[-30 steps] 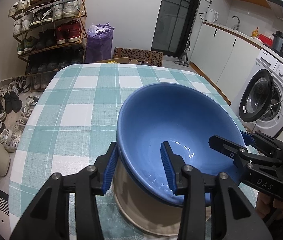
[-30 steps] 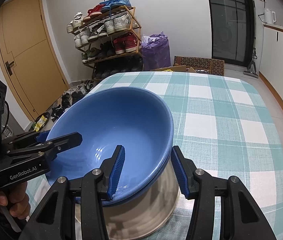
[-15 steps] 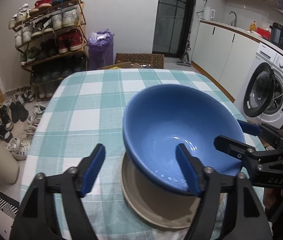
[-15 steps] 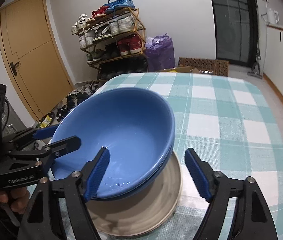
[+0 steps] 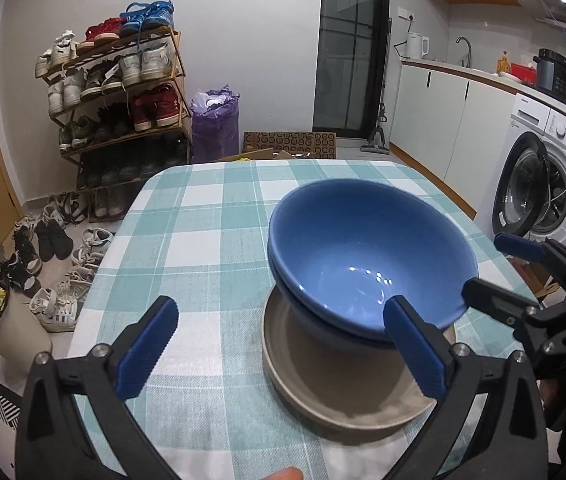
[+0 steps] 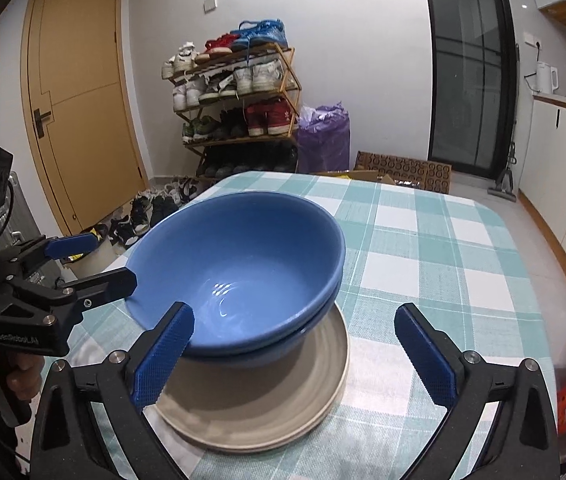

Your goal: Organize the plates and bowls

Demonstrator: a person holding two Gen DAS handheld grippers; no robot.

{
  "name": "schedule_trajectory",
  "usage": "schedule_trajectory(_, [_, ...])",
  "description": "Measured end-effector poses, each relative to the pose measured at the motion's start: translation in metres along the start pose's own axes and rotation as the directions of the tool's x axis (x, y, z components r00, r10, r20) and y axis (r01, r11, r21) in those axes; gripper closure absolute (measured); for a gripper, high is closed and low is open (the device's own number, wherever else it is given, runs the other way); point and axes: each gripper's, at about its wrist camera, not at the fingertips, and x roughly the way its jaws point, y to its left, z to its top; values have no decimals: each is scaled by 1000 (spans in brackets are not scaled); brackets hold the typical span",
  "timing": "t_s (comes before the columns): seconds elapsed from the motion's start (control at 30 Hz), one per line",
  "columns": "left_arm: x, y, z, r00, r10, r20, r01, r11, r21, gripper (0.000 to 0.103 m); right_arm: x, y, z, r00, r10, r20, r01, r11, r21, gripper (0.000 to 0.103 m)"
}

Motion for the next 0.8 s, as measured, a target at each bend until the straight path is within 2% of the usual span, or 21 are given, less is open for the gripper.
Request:
schedule_trajectory(0.17, [-18, -4, -13, 999, 8, 41, -9, 1000, 15, 0, -10, -3, -14, 1000, -20, 18, 20, 1000, 8, 1])
schedule_trajectory(0.33, [-28, -9, -26, 998, 35, 60, -38, 998, 45, 0, -19, -7, -28, 999, -11, 35, 10, 999, 35, 1])
schedule_trajectory(0.53, [-37, -7, -38, 996, 43, 76, -45, 999, 28, 0, -32, -3, -43, 999, 10, 44, -12, 999, 36, 1])
schedule_trajectory(0.8, [-49, -10, -49, 989, 52, 139, -59, 997, 45, 0, -48, 6, -53, 996, 15, 92, -17, 1000, 14, 1])
